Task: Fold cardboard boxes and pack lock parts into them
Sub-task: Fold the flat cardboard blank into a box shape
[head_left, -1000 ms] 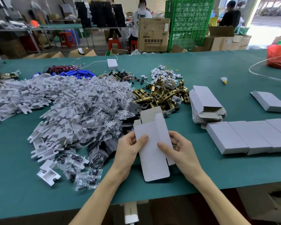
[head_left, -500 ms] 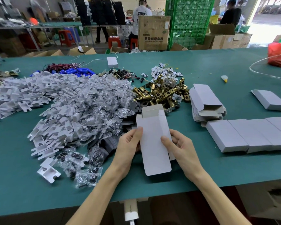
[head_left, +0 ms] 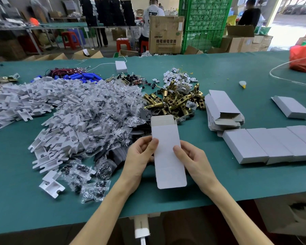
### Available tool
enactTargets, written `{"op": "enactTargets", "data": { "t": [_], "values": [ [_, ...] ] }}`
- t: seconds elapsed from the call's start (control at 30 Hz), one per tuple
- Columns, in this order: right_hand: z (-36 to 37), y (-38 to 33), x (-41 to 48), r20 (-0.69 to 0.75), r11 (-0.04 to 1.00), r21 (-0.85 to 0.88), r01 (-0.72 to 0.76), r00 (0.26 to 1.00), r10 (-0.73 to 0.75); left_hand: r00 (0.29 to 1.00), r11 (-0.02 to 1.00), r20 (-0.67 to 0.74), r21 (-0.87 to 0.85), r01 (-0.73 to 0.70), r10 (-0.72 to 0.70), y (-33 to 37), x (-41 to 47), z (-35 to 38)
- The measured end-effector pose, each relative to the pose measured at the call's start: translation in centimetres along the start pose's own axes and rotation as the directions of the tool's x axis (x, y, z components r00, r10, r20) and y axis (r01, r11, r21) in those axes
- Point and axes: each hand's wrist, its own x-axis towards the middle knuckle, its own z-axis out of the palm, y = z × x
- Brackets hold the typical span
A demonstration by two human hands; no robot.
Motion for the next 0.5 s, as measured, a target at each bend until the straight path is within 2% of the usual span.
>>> {"op": "enactTargets", "data": {
  "t": [0.13,0.23,0.33,0.43,0.5],
  "values": [
    [-0.08,0.35,0.33,-0.171,1.0,-0.012,0.008,0.985,-0.01,0.994,0.996,0.078,0.038,-0.08,0.077,-0.09,-0.09,0.01],
    [-0.7,0.7,0.56,-0.276,0.994,0.104,0.014,0.961,0.015,0.978,0.992,0.187,0.066,-0.104,0.09,-0.21,-0.23,0.11],
    [-0.92,0.64,0.67,-0.3,0.992,0.126,0.024,0.954,0.015,0.949,0.991,0.308,0.093,-0.101,0.068,-0.31,-0.45,0.19],
    [-0.85,0.32,0.6,-0.298,0.994,0.104,0.036,0.955,-0.004,0.944,0.994,0.325,0.068,-0.09,0.063,-0.34,-0.35,0.01],
    [-0.74,0.01,0.51,-0.291,0.988,0.151,0.004,0.956,0.04,0.951,0.992,0.3,0.07,-0.105,0.079,-0.29,-0.28,0.0]
  ]
}}
